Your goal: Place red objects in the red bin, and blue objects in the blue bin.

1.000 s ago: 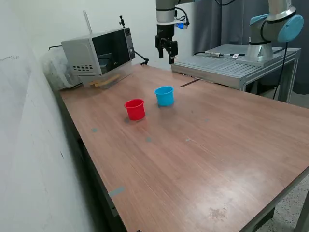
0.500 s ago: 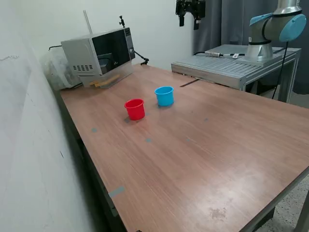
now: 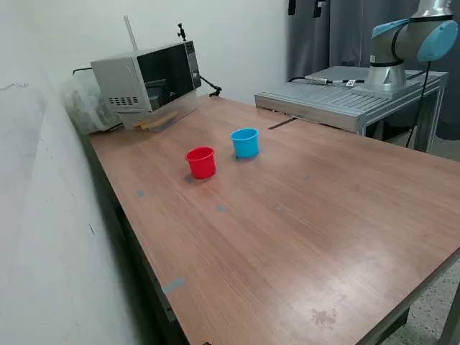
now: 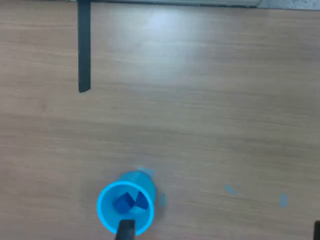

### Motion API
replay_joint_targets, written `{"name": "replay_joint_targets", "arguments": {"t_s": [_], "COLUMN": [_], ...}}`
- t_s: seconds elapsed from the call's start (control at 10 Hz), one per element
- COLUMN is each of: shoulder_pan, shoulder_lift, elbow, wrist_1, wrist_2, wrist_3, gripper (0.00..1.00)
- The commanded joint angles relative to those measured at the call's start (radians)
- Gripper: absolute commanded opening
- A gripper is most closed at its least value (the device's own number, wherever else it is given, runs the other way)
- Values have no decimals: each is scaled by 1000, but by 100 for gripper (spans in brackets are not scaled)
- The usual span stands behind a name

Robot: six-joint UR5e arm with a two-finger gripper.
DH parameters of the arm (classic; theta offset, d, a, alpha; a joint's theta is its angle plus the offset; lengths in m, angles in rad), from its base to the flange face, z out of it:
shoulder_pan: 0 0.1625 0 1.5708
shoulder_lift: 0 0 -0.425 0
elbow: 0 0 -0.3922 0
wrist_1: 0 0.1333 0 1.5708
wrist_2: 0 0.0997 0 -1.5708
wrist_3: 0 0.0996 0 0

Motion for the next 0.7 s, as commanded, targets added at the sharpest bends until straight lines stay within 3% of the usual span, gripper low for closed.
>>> {"name": "replay_joint_targets", "arguments": {"t_s": [0.0,0.6], "shoulder_pan": [7,-62], "shoulder_lift": [-33,-33], "elbow": [18,16], "wrist_1": [18,18], "wrist_2": [2,-1], "wrist_3": [-3,-13], "gripper": [100,100]}}
